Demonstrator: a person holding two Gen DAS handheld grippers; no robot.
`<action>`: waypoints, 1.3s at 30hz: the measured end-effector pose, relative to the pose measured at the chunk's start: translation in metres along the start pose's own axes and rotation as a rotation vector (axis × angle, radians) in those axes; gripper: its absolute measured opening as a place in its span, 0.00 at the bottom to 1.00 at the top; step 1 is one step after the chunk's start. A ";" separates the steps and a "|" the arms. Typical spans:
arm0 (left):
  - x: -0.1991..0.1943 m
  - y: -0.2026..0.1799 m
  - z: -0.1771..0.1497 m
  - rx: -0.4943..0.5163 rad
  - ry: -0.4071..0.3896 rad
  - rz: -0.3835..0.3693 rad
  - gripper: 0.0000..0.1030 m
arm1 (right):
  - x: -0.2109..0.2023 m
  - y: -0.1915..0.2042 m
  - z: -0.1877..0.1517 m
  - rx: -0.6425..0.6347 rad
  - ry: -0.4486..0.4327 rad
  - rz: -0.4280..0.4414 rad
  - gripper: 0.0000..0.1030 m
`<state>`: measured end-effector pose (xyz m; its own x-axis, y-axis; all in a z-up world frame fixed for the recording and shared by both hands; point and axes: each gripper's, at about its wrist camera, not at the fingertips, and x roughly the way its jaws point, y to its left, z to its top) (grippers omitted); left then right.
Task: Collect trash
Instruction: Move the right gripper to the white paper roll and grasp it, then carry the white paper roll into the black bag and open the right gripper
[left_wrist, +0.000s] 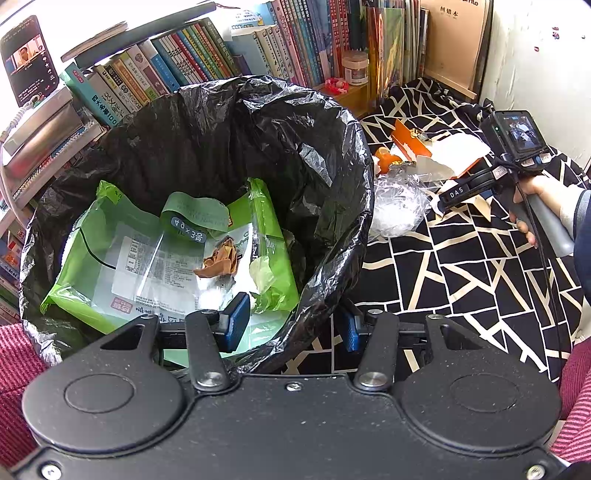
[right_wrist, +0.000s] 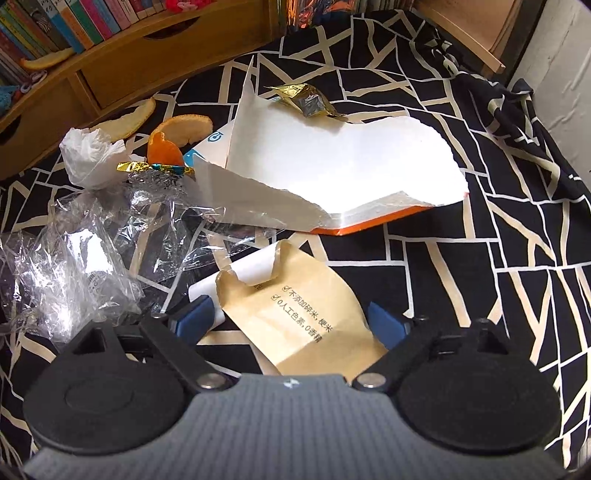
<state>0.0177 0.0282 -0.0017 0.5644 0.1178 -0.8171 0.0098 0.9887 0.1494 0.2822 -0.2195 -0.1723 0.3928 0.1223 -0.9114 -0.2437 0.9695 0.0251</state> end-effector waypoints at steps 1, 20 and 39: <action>0.000 0.000 0.000 0.000 0.000 0.000 0.46 | -0.001 0.001 0.000 0.012 0.000 0.005 0.79; 0.000 0.000 0.001 -0.001 -0.003 -0.002 0.46 | -0.070 0.043 0.021 0.147 -0.190 0.098 0.05; 0.000 0.000 0.000 0.003 -0.007 0.000 0.46 | -0.038 0.080 0.007 -0.040 -0.145 0.074 0.80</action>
<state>0.0175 0.0281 -0.0013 0.5700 0.1176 -0.8132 0.0118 0.9884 0.1512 0.2540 -0.1450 -0.1327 0.4956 0.2252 -0.8389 -0.3105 0.9479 0.0710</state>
